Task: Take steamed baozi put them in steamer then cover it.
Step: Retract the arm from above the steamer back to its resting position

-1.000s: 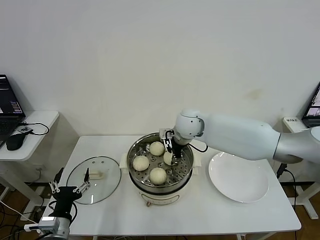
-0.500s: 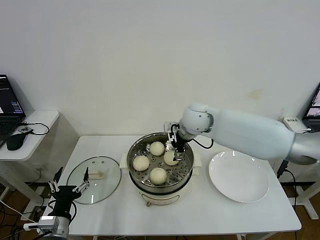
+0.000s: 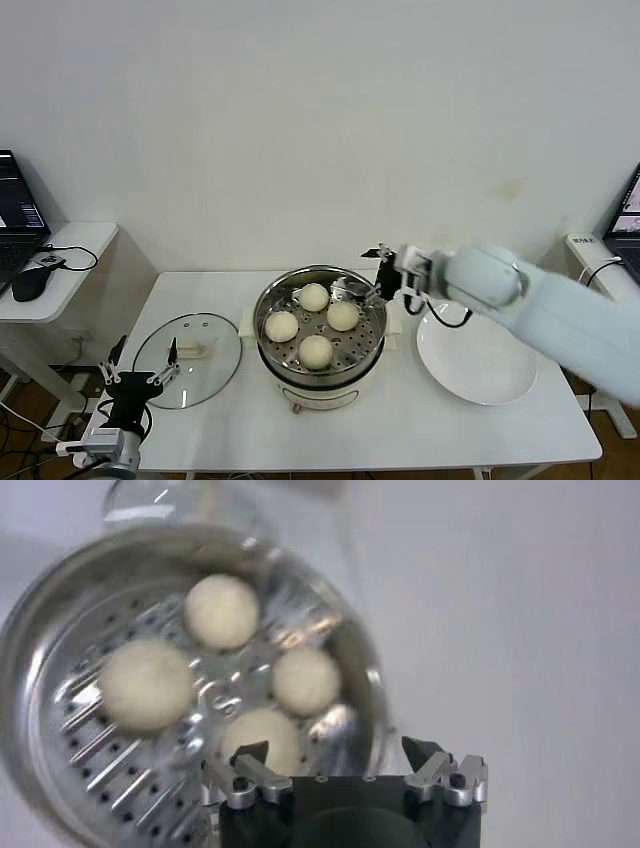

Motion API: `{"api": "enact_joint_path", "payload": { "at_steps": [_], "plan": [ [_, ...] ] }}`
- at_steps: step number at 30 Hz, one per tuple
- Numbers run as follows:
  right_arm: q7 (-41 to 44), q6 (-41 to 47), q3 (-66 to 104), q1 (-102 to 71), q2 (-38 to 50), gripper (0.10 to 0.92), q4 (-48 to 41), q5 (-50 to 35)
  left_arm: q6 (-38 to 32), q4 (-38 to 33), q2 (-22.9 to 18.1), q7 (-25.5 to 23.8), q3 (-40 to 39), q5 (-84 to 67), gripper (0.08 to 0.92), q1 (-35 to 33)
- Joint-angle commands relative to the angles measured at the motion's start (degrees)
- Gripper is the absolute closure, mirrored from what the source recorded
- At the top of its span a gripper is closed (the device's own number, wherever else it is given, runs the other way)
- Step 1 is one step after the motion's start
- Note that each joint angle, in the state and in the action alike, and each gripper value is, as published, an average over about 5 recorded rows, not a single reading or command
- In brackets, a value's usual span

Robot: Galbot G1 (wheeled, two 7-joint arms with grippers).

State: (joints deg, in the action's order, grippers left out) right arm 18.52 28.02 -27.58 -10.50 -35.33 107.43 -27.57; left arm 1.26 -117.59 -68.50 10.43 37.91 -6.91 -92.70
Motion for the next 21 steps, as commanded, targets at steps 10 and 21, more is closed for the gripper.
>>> {"api": "enact_joint_path", "payload": {
  "at_steps": [10,21],
  "plan": [
    [-7.85,-34.31,78.56,-72.64,-32.07,0.203,2.1,14.78,-7.17,11.73,2.49,-2.64,0.6,45.39,0.177,2.42],
    [-7.72,-36.98,86.45,-81.55,-39.92,0.203,5.13,16.62,-13.98,25.17,6.25,-0.05,2.49,80.52,0.177,8.67]
  ]
}}
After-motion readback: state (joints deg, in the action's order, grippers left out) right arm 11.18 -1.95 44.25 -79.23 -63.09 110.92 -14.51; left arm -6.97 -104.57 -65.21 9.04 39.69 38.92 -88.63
